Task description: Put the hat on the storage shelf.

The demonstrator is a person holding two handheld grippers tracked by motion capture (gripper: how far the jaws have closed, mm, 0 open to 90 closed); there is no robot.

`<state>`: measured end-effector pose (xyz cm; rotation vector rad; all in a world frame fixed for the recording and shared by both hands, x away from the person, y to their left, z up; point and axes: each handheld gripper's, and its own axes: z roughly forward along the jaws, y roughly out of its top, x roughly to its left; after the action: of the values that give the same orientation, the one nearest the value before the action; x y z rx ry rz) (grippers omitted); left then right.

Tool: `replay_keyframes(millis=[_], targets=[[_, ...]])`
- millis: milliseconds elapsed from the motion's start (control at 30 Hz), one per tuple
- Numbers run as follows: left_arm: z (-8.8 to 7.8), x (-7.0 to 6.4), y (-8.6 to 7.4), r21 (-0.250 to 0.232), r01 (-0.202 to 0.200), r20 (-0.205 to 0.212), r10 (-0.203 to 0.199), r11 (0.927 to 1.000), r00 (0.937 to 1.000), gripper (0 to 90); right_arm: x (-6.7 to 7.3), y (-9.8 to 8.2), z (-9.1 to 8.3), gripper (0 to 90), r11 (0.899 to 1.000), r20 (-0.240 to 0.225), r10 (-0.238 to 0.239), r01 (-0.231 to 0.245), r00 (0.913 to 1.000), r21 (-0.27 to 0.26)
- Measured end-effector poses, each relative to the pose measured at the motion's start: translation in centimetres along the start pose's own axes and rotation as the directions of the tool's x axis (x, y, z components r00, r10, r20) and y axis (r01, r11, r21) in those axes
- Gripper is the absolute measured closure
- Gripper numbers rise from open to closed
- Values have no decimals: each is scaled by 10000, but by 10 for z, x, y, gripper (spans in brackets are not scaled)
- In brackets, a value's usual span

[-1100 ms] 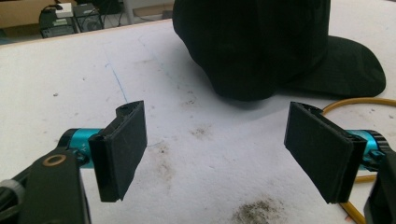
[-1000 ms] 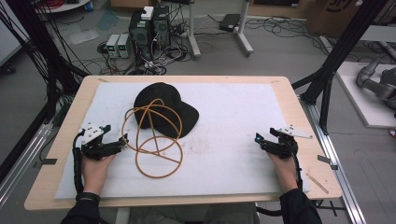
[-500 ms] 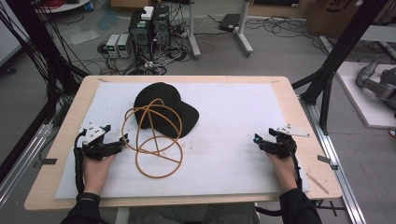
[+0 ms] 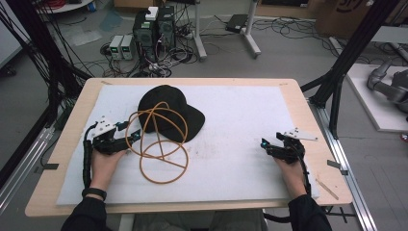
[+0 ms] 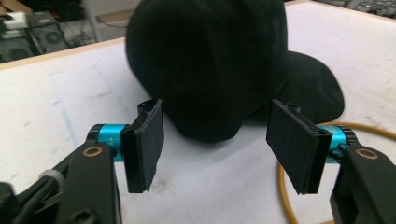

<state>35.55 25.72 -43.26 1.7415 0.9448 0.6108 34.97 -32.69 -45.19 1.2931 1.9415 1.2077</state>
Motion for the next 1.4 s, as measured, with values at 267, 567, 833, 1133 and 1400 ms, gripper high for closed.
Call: replay_keyframes(millis=[267,567,833,1133,1400], targets=[[13,10,17,-196,799,496,-789,9966,9956,394,0,0,1,282,10000,3,-70,70,10000,43],[31,9,29,-45,898,965,-889,9960,9913,390,2,1,3,284,9996,59,-170,168,9998,226],[49,5,32,-60,639,719,-633,9979,9954,403,2,1,4,286,9993,91,-129,126,9999,341],[59,5,27,75,805,869,-808,9967,9929,444,2,1,4,287,9991,91,-124,120,9999,402],[64,5,24,221,651,896,-668,9976,9937,659,2,2,5,288,9986,134,-181,174,9997,507]])
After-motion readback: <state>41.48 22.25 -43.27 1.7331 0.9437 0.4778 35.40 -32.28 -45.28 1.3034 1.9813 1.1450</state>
